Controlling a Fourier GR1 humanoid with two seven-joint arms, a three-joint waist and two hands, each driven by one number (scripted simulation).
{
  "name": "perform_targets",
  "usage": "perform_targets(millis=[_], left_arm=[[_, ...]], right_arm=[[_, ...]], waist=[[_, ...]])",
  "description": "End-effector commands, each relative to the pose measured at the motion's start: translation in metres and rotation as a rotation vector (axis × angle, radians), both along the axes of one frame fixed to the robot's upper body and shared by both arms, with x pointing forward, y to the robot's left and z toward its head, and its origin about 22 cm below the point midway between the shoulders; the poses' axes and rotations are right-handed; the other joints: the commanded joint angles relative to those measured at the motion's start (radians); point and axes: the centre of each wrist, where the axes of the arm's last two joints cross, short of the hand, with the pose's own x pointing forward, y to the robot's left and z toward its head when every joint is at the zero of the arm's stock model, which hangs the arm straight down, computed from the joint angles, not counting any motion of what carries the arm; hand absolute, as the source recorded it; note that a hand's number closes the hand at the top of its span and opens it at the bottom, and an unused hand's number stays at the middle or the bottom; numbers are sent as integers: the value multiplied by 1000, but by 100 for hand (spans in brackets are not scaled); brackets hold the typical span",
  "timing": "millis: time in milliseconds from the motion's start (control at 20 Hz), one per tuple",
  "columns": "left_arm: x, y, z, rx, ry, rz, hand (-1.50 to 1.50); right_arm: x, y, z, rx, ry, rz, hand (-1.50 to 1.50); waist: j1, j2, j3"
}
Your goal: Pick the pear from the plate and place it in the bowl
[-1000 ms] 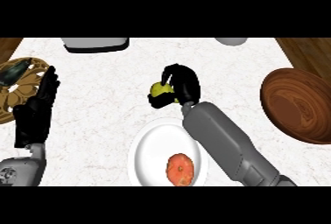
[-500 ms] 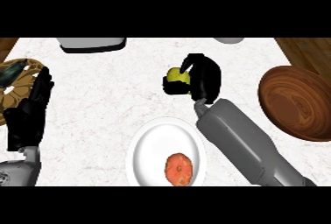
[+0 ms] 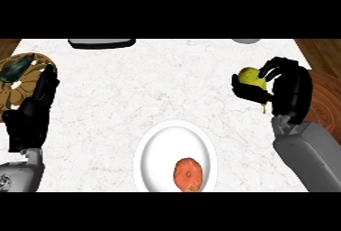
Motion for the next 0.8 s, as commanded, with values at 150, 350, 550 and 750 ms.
perform_targets(millis=[150, 350, 550, 750], left_arm=[[4, -17, -2, 2, -18, -35, 0], [5, -14, 2, -2, -14, -69, 0], [13, -11, 2, 6, -10, -65, 0], [16, -19, 5, -11, -28, -60, 0]], right_arm=[[-31, -96, 8, -96, -59, -159, 150], [-22, -143, -24, -212, -3, -262, 150], [-14, -183, -39, -307, 64, -332, 150], [-16, -210, -74, -314, 89, -372, 150]], waist=[[35, 12, 0], [49, 17, 1], [61, 20, 1], [60, 18, 2]])
